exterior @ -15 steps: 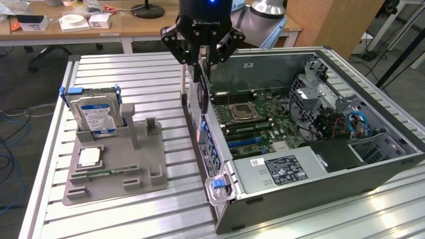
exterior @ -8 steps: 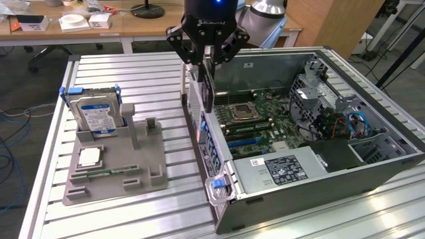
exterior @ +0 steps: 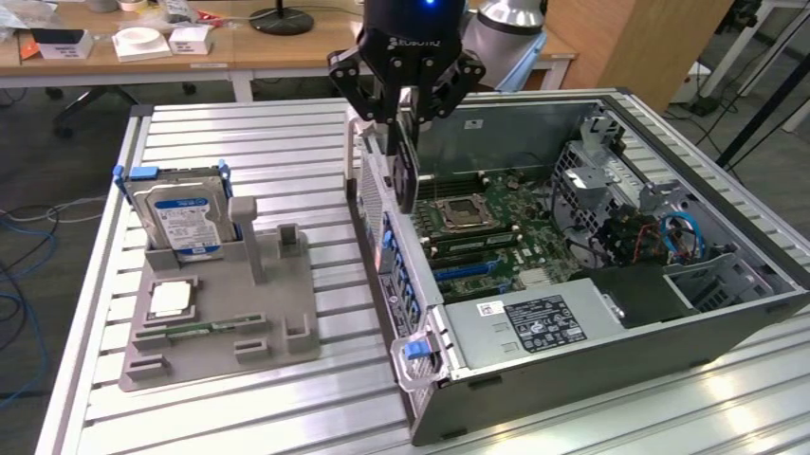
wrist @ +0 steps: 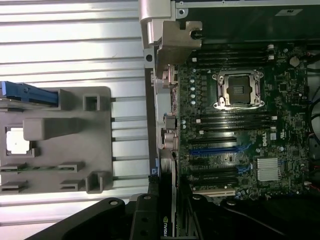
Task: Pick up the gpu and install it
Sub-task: 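Pick up the gpu and move the gpu toward the slot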
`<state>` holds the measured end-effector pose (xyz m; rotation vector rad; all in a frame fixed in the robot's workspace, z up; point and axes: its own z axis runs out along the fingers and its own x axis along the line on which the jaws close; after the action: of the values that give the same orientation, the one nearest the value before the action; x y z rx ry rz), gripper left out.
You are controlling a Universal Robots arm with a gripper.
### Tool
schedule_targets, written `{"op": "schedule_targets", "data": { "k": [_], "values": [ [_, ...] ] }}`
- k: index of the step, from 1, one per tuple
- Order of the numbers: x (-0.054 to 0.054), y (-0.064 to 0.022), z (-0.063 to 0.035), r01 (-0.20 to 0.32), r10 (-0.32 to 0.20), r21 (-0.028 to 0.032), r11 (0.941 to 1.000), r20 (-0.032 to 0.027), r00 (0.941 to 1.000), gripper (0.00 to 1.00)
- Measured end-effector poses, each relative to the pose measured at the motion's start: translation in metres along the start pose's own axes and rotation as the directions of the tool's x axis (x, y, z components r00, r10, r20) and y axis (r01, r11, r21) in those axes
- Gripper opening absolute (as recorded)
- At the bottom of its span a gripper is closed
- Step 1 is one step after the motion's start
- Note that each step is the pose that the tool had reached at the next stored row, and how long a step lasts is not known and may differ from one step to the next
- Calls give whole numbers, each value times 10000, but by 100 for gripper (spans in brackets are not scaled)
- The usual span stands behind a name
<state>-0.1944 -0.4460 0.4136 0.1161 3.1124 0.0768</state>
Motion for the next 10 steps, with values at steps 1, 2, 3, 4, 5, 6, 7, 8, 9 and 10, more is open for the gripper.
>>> {"op": "schedule_targets", "data": {
  "k": [1,2,3,4,5,6,7,8,9,10],
  "values": [
    [-11,1,0,0,0,1,10000,0,10000,26],
    [-21,2,0,0,0,1,10000,0,10000,26],
    [-33,3,1,1,-1,1,10000,0,10000,26],
    [-43,3,1,1,-1,1,10000,0,10000,26],
    [-53,4,1,1,-1,0,10000,0,10000,26],
    [-62,5,2,1,-1,0,10000,0,10000,26],
    [-72,6,2,1,-1,-1,10000,0,10000,26],
    [-82,7,2,1,-1,0,10000,0,10000,26],
    [-92,7,2,1,-1,1,10000,0,10000,26],
    [-101,8,3,0,0,1,10000,0,10000,26]
  ]
}}
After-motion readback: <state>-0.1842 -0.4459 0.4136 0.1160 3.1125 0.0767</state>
